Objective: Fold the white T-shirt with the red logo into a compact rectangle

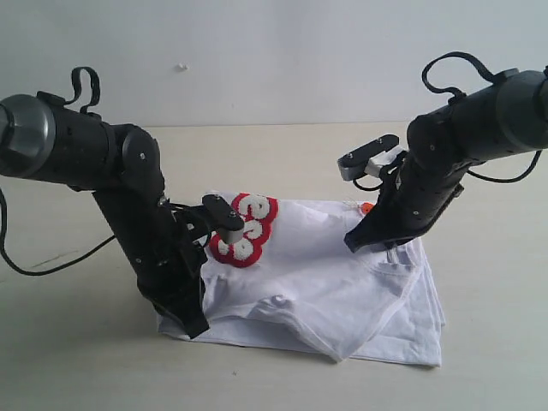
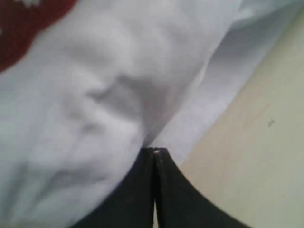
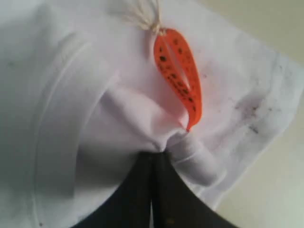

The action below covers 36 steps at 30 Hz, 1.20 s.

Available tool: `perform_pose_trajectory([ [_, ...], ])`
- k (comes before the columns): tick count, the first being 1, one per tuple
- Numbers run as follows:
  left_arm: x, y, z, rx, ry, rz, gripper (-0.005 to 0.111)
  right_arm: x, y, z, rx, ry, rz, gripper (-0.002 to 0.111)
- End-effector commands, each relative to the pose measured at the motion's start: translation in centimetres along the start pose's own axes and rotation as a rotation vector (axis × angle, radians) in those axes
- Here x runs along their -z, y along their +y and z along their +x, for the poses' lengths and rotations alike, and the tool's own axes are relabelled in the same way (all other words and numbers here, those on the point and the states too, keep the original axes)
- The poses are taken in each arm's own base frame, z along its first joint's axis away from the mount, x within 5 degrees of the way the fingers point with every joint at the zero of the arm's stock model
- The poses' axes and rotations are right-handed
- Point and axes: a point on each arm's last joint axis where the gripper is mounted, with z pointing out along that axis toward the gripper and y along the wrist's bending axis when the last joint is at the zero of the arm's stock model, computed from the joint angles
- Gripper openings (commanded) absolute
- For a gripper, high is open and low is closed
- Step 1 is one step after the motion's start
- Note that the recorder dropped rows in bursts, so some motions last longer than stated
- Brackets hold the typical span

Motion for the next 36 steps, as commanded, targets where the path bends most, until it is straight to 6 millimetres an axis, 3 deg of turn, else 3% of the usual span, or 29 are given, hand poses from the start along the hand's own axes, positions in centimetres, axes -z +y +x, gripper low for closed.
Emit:
perform_pose_trajectory([
  [1,1.6,-0.1,0.5,-0.009,0.015,-0.009,0.0,-1.3,-0.1,-1.1,-0.001,-0.06,0.004,0.0],
  [9,6.9,1.3,0.9,0.071,-0.181,-0.118,0.0,-3.2,0.4,-2.7,-0.064,-0.045,-0.042,0.0],
  [15,7.0,1.9,0.0,0.089,-0.309,-0.115,0.0,-2.8,3.1,-2.9,0.022,-0.054,-0.144,0.0],
  [20,6.7,2.0,0.3,0.069,-0.281,-0.116,0.0,-2.4,5.5,-3.9,0.056,-0.094,-0.205,0.0],
  [24,7.5,2.3,0.8,0.088,-0.274,-0.136,0.0,-1.7,6.2,-4.7,0.068,-0.088,-0.226,0.0],
  [29,8.1,2.9,1.2,0.132,-0.295,-0.154,0.0,0.7,5.6,-5.6,0.06,-0.124,-0.229,0.0],
  [36,9.7,3.4,1.2,0.18,-0.359,-0.249,0.0,6.5,4.6,-6.3,0.013,-0.335,-0.193,0.0],
])
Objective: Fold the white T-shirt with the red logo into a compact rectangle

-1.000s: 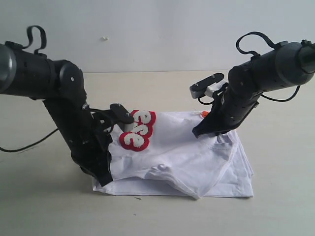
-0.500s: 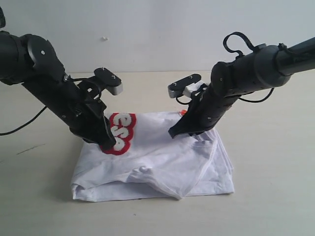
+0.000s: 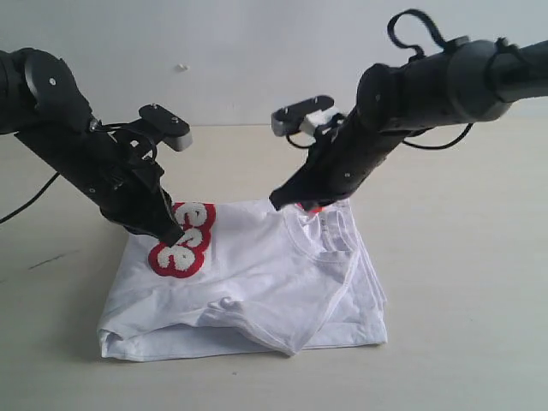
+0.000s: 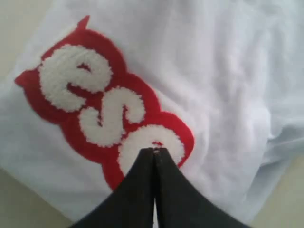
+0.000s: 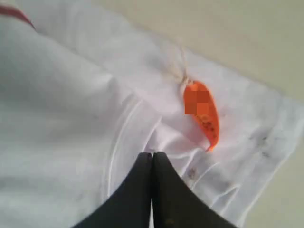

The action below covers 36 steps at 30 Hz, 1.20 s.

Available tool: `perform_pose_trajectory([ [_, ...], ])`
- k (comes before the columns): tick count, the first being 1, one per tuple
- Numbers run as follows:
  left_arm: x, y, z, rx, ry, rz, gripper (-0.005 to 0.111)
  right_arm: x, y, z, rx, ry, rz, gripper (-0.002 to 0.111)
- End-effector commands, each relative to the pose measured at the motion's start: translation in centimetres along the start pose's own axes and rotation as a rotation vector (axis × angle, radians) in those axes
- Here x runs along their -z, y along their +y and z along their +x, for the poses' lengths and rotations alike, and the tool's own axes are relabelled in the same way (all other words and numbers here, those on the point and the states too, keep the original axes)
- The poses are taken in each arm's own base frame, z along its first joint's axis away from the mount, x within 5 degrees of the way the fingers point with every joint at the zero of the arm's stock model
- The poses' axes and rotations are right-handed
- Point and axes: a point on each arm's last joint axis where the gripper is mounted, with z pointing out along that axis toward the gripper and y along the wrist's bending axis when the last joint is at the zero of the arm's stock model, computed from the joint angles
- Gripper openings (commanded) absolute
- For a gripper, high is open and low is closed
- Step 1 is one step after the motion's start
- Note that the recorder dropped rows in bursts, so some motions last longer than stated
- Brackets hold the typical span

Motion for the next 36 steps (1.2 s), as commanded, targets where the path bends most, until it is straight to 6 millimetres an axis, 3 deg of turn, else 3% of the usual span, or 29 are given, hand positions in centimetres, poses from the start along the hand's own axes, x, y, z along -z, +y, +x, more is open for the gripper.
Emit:
perform_pose_trajectory([
  [1,2.2,0.4,-0.7,0.033,-0.091,-0.09,0.0,4.2,-0.1,-0.8,-0.017,-0.173,0.041,0.0],
  [8,8.4,0.7,-1.2,0.125,-0.302,-0.157,0.0,10.5,-1.2,1.1,-0.064,-0.359,0.111,0.0],
  [13,12.4,-0.5,-0.3,0.187,-0.497,-0.223,0.0,14.9,-1.1,3.4,-0.082,-0.493,0.152,0.0],
  [24,19.1,-4.4,4.2,0.237,-0.815,-0.365,0.0,25.0,1.1,8.1,-0.129,-0.804,0.156,0.0],
  [28,21.3,-5.9,6.2,0.289,-0.954,-0.389,0.0,28.4,2.0,10.6,-0.127,-0.938,0.159,0.0],
  [36,25.1,-9.4,10.6,0.256,-1.172,-0.454,0.0,33.1,3.5,15.9,-0.104,-1.161,0.17,0.0],
])
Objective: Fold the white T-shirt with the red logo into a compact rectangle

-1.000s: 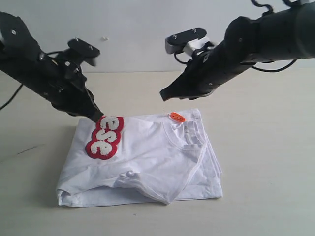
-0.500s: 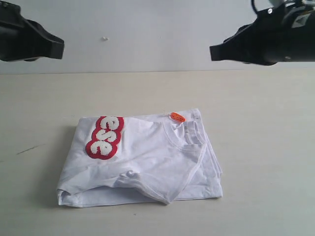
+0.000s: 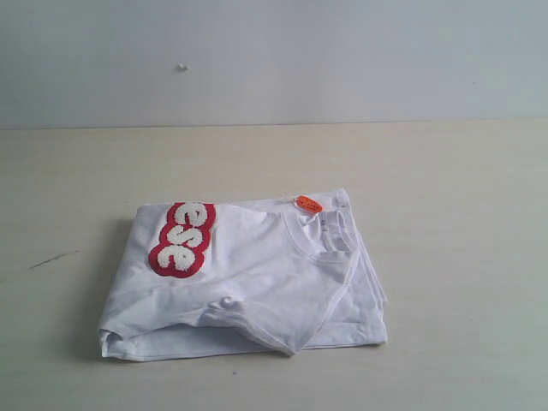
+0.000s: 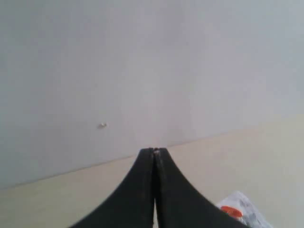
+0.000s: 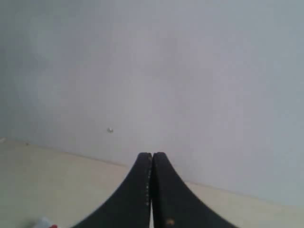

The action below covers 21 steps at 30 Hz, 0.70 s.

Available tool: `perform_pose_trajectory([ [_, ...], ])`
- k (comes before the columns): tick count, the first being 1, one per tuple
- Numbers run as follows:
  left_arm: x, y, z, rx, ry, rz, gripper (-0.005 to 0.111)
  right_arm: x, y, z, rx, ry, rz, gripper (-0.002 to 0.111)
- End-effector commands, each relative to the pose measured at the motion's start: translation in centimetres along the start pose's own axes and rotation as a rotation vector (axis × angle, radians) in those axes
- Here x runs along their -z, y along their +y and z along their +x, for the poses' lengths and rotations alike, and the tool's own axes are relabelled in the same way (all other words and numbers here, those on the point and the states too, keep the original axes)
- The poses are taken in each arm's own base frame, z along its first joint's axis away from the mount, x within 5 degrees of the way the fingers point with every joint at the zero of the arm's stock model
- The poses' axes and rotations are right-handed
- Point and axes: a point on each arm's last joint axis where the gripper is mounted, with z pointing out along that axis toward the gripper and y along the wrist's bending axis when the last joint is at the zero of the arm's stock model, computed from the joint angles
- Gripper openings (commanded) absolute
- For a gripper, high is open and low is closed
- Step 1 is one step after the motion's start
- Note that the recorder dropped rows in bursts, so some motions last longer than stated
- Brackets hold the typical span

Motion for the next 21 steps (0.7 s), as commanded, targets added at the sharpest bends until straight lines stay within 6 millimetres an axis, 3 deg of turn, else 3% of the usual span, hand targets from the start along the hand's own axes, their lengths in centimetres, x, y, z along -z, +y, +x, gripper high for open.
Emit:
perform_pose_trajectory([
  [1,3.9,-0.4,-0.6,0.007,-0.146,-0.008,0.0,3.8,0.0,-0.6,-0.005,-0.125,-0.003,0.0],
  [10,11.0,-0.8,0.6,0.009,-0.356,0.002,0.0,8.4,0.1,0.8,-0.017,-0.239,-0.015,0.0],
  [21,16.4,-1.1,2.4,0.0,-0.548,0.008,0.0,11.4,0.1,2.4,-0.032,-0.316,-0.027,0.0],
])
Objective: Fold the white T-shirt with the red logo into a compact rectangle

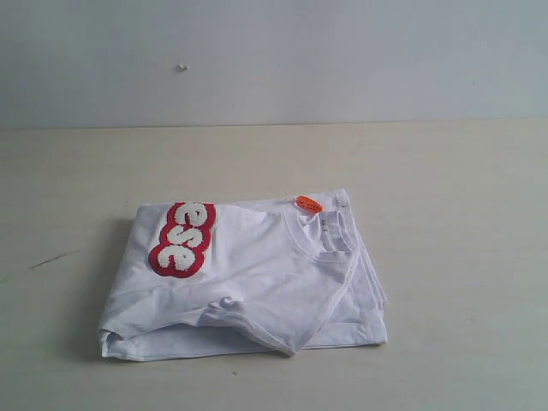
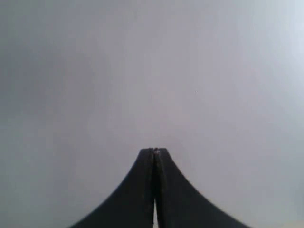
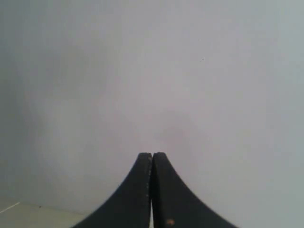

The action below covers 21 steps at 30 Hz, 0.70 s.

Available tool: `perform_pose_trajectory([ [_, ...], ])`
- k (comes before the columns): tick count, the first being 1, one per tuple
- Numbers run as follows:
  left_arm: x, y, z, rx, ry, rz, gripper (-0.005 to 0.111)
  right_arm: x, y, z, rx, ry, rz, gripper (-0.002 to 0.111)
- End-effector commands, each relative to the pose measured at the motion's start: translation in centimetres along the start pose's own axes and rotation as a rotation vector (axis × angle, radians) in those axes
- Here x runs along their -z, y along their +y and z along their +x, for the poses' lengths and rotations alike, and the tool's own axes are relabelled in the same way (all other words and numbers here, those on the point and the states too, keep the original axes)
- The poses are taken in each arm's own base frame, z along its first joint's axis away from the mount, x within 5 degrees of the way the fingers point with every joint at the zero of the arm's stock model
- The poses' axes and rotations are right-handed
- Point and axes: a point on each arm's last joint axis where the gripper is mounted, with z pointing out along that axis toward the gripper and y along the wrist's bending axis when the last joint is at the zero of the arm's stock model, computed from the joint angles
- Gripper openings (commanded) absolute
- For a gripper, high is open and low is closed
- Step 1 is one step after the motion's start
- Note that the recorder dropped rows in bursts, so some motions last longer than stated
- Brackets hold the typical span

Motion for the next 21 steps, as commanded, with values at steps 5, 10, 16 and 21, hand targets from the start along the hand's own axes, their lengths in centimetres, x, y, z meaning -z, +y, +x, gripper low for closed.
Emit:
perform_pose_trajectory([
  [5,3.4,-0.4,-1.2,-0.002,-0.127,0.029,0.0,3.7,0.2,-1.4,-0.001,-0.169,-0.014,0.0],
  [10,4.0,-0.4,-1.4,-0.004,-0.151,0.034,0.0,5.6,0.3,-2.0,-0.003,-0.247,-0.026,0.0],
  [16,4.0,-0.7,-1.1,-0.008,-0.118,0.059,0.0,5.3,0.3,-0.7,-0.004,-0.164,-0.034,0.0],
  [21,4.0,-0.7,-1.1,-0.01,-0.118,0.059,0.0,5.3,0.3,-0.7,-0.008,-0.161,-0.036,0.0],
])
